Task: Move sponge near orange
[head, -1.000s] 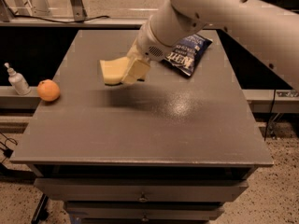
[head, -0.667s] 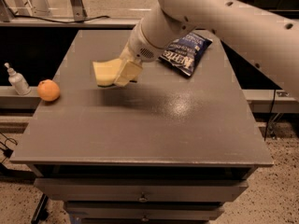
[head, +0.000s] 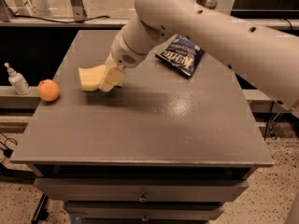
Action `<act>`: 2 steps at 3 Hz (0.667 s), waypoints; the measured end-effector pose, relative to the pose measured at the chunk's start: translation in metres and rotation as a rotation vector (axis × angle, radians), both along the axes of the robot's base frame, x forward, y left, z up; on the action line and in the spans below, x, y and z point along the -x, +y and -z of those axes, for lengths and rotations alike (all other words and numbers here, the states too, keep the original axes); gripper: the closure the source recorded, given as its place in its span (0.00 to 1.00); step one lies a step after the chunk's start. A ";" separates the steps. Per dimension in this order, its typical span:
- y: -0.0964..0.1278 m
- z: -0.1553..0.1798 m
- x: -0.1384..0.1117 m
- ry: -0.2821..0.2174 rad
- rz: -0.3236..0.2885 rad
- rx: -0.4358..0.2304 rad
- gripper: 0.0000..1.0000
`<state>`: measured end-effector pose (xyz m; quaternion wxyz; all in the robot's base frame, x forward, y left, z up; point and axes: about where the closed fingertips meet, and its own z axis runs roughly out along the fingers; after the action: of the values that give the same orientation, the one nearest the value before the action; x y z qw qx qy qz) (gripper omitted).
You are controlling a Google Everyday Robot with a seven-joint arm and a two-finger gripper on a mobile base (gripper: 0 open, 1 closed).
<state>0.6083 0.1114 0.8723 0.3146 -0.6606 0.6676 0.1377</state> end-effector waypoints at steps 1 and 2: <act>0.019 0.011 0.003 0.025 -0.012 -0.006 1.00; 0.036 0.019 0.006 0.045 -0.025 -0.012 1.00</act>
Offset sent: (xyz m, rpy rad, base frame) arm -0.0093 0.0548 -0.0265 0.0216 0.0671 0.0354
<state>0.6019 0.1477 0.8537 0.3017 -0.6638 0.6653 0.1606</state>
